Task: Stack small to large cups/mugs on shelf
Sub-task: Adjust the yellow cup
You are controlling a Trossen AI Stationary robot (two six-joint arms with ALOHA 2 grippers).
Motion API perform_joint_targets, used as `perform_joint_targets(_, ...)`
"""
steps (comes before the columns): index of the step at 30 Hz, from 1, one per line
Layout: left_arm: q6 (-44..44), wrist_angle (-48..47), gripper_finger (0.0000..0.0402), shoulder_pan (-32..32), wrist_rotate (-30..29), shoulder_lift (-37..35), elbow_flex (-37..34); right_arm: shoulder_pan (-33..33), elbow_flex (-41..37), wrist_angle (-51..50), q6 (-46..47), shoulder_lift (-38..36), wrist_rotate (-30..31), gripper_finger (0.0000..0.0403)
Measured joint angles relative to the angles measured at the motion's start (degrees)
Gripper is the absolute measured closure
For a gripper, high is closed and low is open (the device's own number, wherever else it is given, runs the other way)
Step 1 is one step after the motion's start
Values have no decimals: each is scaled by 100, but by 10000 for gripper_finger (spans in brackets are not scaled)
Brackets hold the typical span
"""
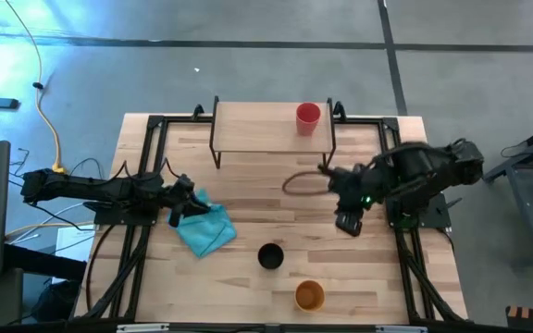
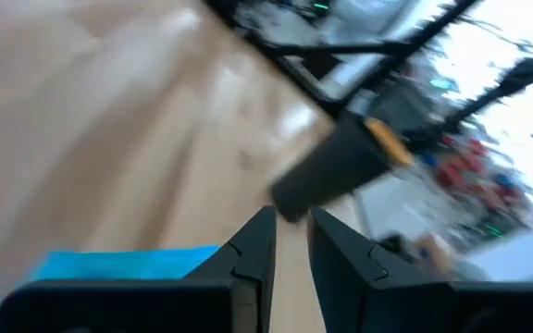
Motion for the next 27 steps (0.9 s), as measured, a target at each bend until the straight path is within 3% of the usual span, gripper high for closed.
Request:
perform_joint_targets(9, -638, 689, 346, -3, 1489, 0, 0, 788, -2, 2, 639, 961, 0, 297)
perform_joint_targets(22, -1277, 1003, 346, -2, 2045, -1, 0, 1827, -9, 451, 2390, 1838, 78, 297)
perform_joint_targets(27, -1390, 1041, 346, -2, 1940, 0, 0, 2040, -9, 910, 2594, 1845, 870, 297)
